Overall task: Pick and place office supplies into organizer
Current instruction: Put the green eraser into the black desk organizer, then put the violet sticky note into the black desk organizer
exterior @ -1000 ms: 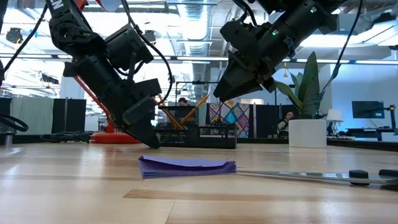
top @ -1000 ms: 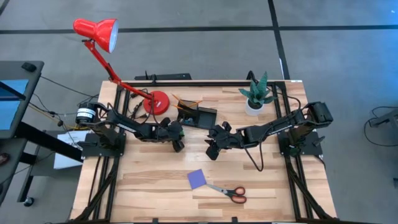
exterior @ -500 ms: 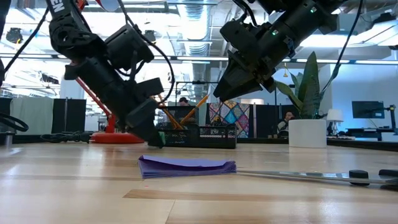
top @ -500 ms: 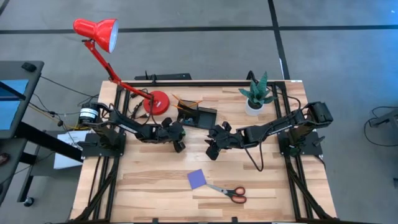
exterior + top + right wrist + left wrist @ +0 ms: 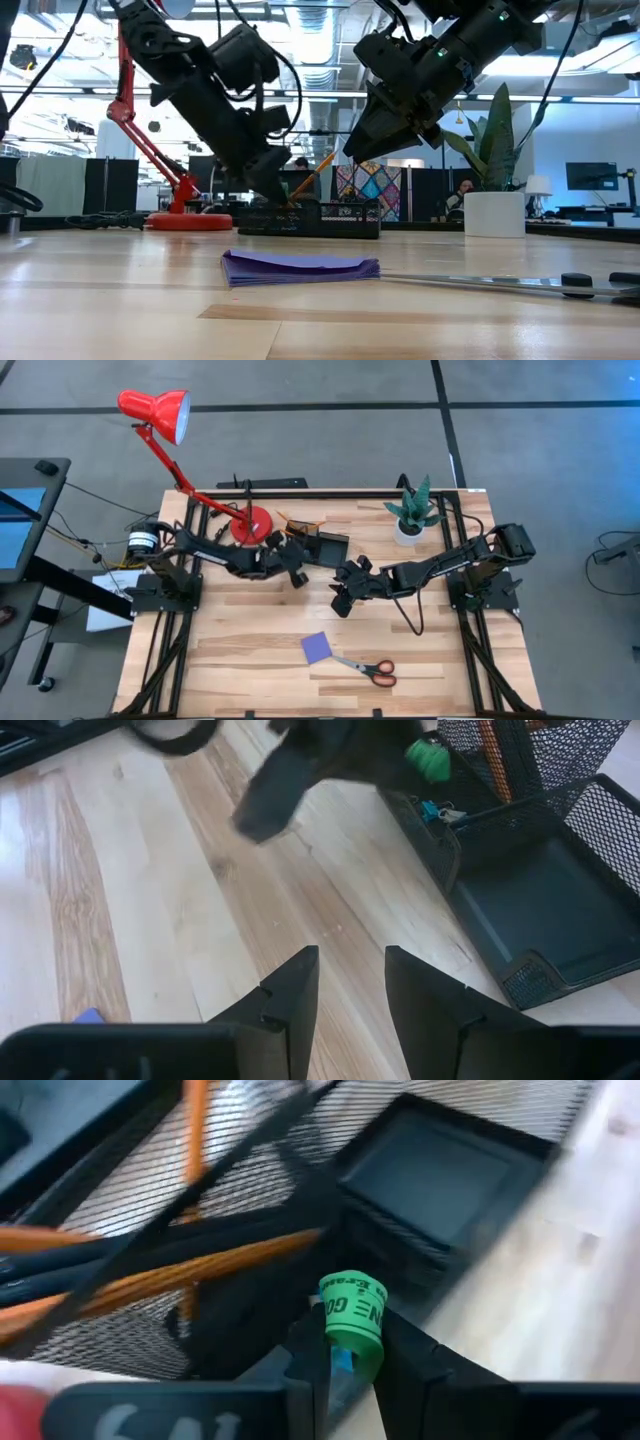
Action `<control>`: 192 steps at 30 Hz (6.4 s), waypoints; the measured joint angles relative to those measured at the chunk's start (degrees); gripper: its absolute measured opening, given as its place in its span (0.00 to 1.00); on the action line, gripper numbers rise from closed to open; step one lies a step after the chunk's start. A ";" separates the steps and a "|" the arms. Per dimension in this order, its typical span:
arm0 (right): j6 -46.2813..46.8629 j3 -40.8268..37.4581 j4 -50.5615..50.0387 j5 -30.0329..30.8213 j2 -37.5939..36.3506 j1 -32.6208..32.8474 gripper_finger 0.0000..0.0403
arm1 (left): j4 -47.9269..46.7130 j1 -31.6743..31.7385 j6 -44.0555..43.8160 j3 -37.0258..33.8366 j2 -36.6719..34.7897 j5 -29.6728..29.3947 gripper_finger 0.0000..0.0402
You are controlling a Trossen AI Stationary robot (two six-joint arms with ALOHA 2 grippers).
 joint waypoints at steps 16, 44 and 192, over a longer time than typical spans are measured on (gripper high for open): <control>0.00 0.00 0.00 0.00 0.00 -0.02 0.28 | -1.71 5.33 -5.44 0.06 -0.11 8.96 0.14; 0.00 0.00 0.00 0.02 0.00 -0.02 0.28 | -8.85 5.31 -5.58 7.47 -0.19 11.14 0.49; -8.02 10.64 -2.14 -5.62 18.01 1.57 0.28 | -40.86 -38.89 -42.73 11.52 -18.02 -14.91 0.70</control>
